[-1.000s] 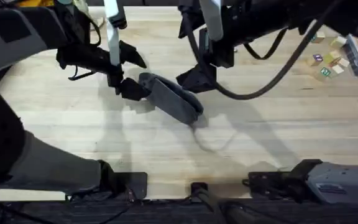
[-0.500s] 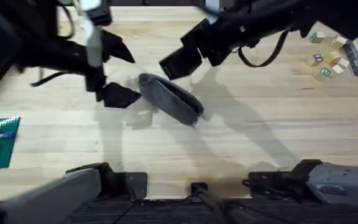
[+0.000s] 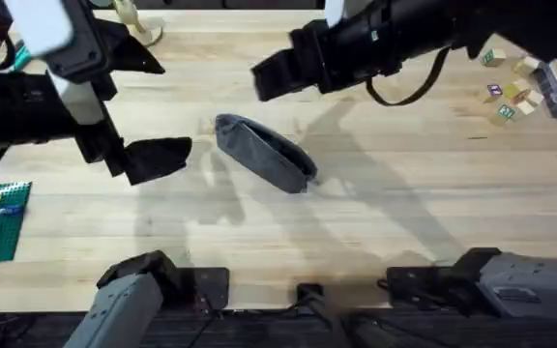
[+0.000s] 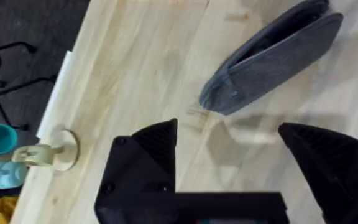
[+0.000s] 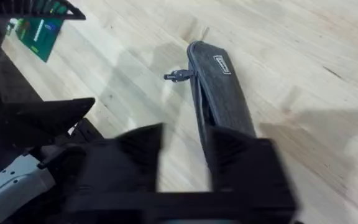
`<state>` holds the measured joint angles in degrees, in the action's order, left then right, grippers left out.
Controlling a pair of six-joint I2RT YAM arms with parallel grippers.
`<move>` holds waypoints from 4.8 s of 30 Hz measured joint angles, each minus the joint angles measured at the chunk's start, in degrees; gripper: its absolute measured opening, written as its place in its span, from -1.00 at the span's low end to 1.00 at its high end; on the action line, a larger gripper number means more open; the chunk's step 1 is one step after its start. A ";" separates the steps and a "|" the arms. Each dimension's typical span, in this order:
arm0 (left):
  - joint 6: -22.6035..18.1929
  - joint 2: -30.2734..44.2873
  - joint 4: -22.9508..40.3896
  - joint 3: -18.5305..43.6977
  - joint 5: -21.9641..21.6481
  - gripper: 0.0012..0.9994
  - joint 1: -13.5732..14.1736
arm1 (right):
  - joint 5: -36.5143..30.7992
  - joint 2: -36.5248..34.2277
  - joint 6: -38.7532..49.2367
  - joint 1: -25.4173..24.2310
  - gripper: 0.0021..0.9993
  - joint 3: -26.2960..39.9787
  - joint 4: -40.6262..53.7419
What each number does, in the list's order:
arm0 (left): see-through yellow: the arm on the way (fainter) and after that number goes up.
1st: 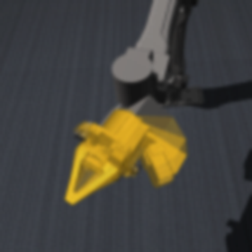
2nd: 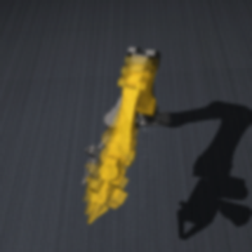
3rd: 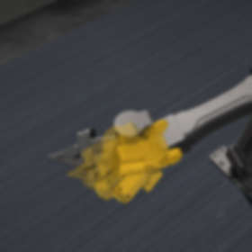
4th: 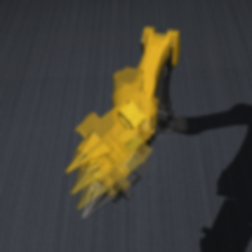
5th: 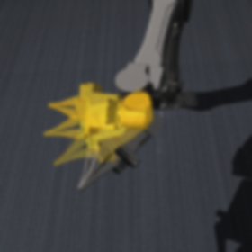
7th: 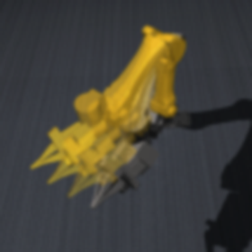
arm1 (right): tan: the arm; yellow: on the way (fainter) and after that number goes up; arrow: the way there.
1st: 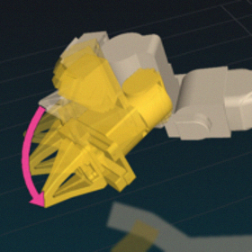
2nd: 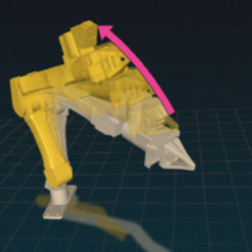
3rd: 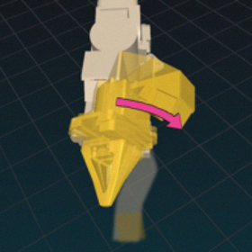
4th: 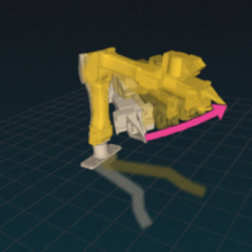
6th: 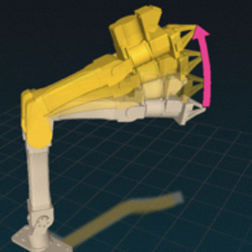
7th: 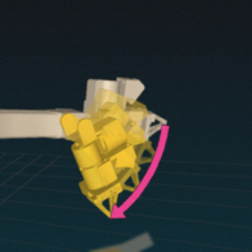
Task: Unzip the bag, pick up the pens from the table one at a time and place them inside, then zip the bag closed.
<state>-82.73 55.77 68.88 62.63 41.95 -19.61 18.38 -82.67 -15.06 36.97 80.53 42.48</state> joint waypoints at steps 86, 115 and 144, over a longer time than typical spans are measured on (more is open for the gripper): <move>-0.03 -0.17 3.80 0.00 0.02 0.99 -0.01 | -10.26 3.32 14.05 -11.34 1.00 0.79 -9.40; -0.03 -0.17 4.22 0.00 0.02 0.99 -0.01 | -10.72 -16.96 50.20 -22.27 1.00 0.79 -16.93; -0.03 -0.17 4.22 0.00 0.02 0.99 -0.01 | -6.93 -30.67 44.32 -24.68 1.00 0.79 -17.00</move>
<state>-82.76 55.59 73.10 62.63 41.98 -19.62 11.45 -113.34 29.26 12.29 81.32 25.47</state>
